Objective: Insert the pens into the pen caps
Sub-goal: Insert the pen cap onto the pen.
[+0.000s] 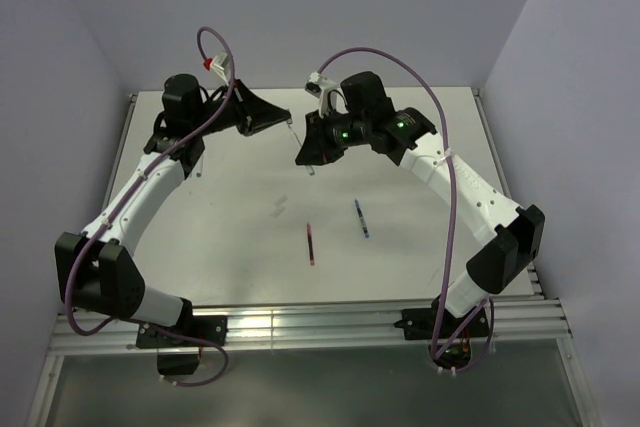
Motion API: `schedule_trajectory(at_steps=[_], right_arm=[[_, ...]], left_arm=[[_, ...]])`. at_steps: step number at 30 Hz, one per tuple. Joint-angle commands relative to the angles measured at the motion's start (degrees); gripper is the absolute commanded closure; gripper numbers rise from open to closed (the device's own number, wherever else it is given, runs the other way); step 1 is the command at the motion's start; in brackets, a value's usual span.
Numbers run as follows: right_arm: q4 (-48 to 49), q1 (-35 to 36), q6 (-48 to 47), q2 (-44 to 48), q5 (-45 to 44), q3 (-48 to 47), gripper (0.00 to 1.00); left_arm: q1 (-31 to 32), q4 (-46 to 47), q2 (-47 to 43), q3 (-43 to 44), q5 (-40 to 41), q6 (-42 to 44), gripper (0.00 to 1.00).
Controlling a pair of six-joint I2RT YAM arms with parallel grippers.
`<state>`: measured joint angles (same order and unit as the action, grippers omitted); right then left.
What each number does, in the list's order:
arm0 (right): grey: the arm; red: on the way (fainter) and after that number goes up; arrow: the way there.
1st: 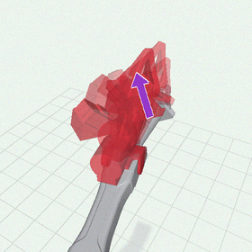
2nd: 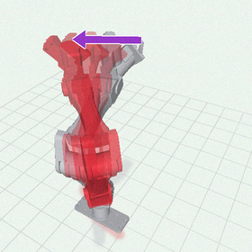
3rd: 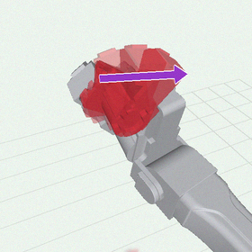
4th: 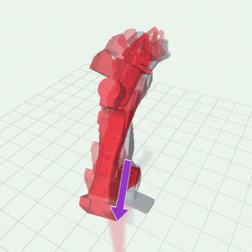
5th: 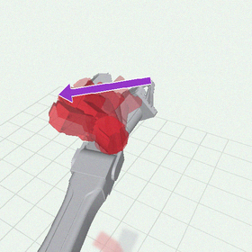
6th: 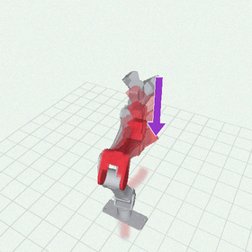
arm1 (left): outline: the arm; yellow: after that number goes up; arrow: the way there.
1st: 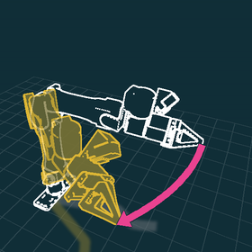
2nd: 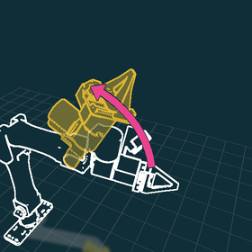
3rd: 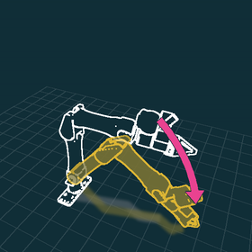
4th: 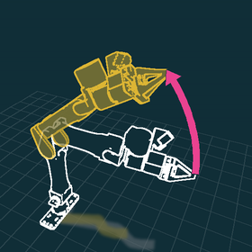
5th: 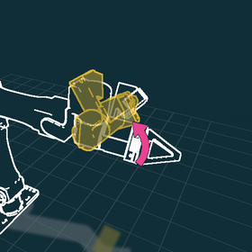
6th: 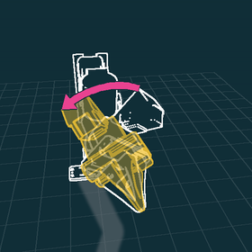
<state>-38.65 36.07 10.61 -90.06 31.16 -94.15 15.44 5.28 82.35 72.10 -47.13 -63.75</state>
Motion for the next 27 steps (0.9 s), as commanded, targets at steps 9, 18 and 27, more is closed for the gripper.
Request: schedule_trajectory(at_steps=[9, 18, 27], right_arm=[[0.77, -0.57, -0.59, 2.00, 0.48, 0.02, 1.00], [0.86, -1.18, -0.33, 2.26, 0.92, 0.63, 1.00], [0.95, -1.36, 0.54, 1.12, 2.33, -0.59, 1.00]], left_arm=[[-0.06, 2.72, -1.93, -0.64, -1.82, -0.06, 1.00], [0.03, 6.05, -2.10, -2.22, -3.40, -2.61, 1.00], [0.29, 13.68, -2.98, -5.29, -5.33, -3.75, 1.00]])
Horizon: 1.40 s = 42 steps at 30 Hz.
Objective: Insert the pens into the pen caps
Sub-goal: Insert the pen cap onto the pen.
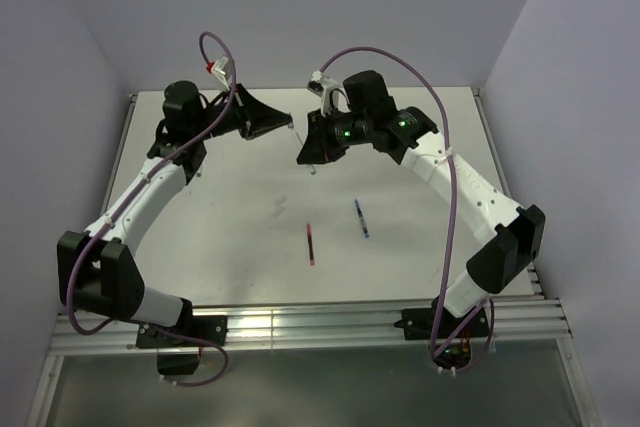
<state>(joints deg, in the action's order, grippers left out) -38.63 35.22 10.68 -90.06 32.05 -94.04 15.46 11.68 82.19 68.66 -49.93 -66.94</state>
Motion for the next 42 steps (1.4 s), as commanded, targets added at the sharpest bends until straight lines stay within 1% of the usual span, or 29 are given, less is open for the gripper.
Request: schedule_trajectory(at_steps=[1, 4, 8, 10, 14, 15, 17, 18, 19, 22, 23, 24, 26, 28, 31, 34, 37, 39, 41, 42], right_arm=[[0.84, -0.59, 0.83, 0.86, 1.96, -1.14, 1.00], [1.10, -0.86, 1.89, -0.55, 3.45, -3.60, 1.00], [1.10, -0.95, 2.59, -0.99, 4.95, -6.24, 1.00], [1.19, -1.12, 2.94, -0.82, 6.44, -6.94, 1.00], [3.46, -1.91, 4.61, -0.38, 10.13, -6.77, 1.00], [4.00, -2.35, 5.05, -0.38, 10.92, -6.60, 1.00], [5.84, -2.88, 6.45, -0.38, 14.24, -6.59, 1.00], [6.63, -3.66, 7.24, -0.55, 15.57, -6.86, 1.00], [7.68, -4.10, 8.12, -0.55, 16.80, -6.86, 1.00], [13.04, -5.34, 11.38, -0.47, 21.29, -7.47, 1.00], [16.80, -5.34, 14.34, -0.20, 23.65, -7.91, 1.00], [16.83, -5.34, 14.37, -0.12, 23.67, -7.91, 1.00], [20.68, -5.34, 16.99, 0.06, 24.54, -8.00, 1.00], [21.58, -5.34, 17.88, -0.90, 25.07, -8.61, 1.00], [21.85, -5.34, 17.89, -1.52, 25.78, -9.67, 1.00], [22.02, -5.34, 17.45, -1.26, 26.48, -9.76, 1.00], [21.76, -5.34, 16.31, -1.08, 26.49, -10.02, 1.00], [20.88, -5.43, 15.17, -1.08, 25.87, -10.55, 1.00], [18.26, -5.60, 12.81, -0.99, 23.86, -10.90, 1.00], [17.28, -5.78, 11.75, -0.73, 22.80, -10.99, 1.00]], left_arm=[[0.44, 11.39, -3.18, -2.82, -2.71, -1.87, 1.00], [1.41, 16.78, -3.27, -6.08, -3.15, -3.64, 1.00], [1.94, 14.78, -3.88, -6.96, -2.71, 0.04, 1.00], [1.94, 16.00, -4.06, -8.10, -2.89, 0.06, 1.00], [1.94, 25.30, -3.88, -11.00, -4.12, -4.16, 1.00], [1.94, 30.80, -3.71, -11.53, -5.16, -5.38, 1.00], [1.94, 36.02, -2.92, -12.85, -6.14, -9.69, 1.00], [1.94, 41.61, -2.65, -13.20, -6.49, -12.40, 1.00], [1.94, 44.10, -2.65, -14.16, -6.49, -13.73, 1.00], [2.03, 52.98, -2.65, -16.01, -5.71, -18.22, 1.00], [2.29, 56.83, -2.30, -16.45, -5.35, -20.67, 1.00], [2.29, 56.87, -2.30, -16.46, -5.35, -21.30, 1.00], [2.82, 59.76, -2.12, -16.28, -5.18, -22.09, 1.00], [3.34, 62.31, -1.95, -16.02, -5.17, -23.50, 1.00], [4.39, 63.99, -1.51, -15.67, -6.49, -25.87, 1.00], [5.10, 68.03, -1.69, -16.63, -7.20, -28.42, 1.00], [5.98, 66.72, -2.56, -16.63, -8.95, -27.90, 1.00], [6.59, 64.01, -3.70, -16.81, -10.35, -26.24, 1.00], [7.56, 58.92, -4.76, -16.54, -11.93, -23.25, 1.00], [7.91, 52.28, -5.98, -16.37, -13.16, -19.15, 0.99]])
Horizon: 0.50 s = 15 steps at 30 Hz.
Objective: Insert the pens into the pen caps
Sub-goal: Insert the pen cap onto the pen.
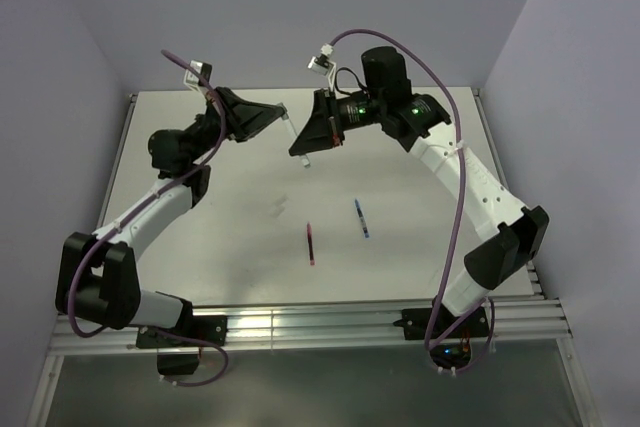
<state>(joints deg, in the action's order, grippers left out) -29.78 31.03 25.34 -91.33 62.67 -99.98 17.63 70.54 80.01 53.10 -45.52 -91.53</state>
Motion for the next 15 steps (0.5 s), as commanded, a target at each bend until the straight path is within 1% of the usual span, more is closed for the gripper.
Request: schedule_trajectory(at_steps=[1, 7, 11, 15], right_arm=[[6.07, -1.67, -5.02, 0.63, -10.35, -5.31, 1.00], [3.33, -1.50, -7.67, 1.86, -18.46, -5.04, 1.00], [2.62, -0.97, -8.12, 1.77, -21.36, -6.36, 1.00], [2.45, -0.97, -7.77, 1.07, -23.56, -8.12, 1.00]], left_arm=[[6.19, -10.21, -4.50, -0.72, -17.85, 7.83, 1.00], [6.37, -24.90, -6.27, -1.60, -15.05, 16.72, 1.00], [6.54, -26.86, -5.65, -1.25, -13.55, 17.79, 1.00], [7.77, -26.60, -5.13, -0.90, -13.19, 18.40, 1.00]])
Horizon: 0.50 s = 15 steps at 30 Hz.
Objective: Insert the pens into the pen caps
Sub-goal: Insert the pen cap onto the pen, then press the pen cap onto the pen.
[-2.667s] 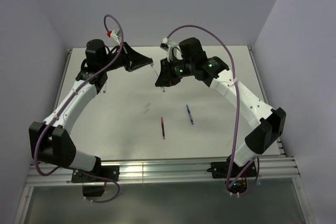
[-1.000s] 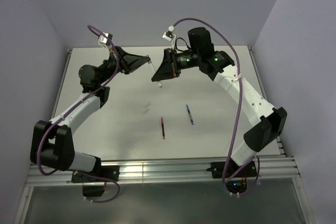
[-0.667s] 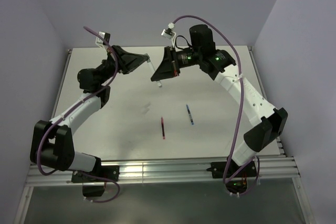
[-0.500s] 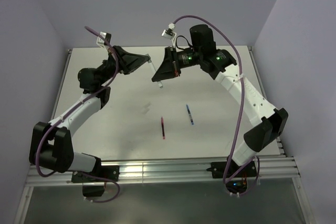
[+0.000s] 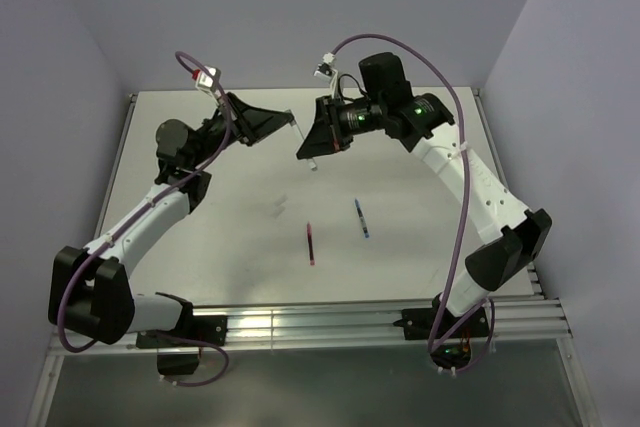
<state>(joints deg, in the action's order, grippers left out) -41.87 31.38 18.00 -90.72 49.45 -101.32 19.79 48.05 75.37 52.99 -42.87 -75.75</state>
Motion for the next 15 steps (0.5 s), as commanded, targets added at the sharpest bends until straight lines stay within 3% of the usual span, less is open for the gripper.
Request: schedule_trajectory(at_steps=[1, 10, 15], right_arm=[[14.36, -1.32, -0.07, 0.28, -11.04, -7.57, 1.00], [10.23, -0.79, -2.17, -1.83, -15.96, -11.27, 1.00], [10.14, -0.53, -5.07, -1.22, -18.95, -11.01, 1.00]], left_arm=[[5.87, -6.28, -0.40, -0.44, -15.75, 3.49, 1.00], [7.72, -17.03, -0.23, 2.20, -16.19, 12.38, 1.00], [8.59, -6.23, -0.49, -0.61, -19.00, 4.74, 1.00]])
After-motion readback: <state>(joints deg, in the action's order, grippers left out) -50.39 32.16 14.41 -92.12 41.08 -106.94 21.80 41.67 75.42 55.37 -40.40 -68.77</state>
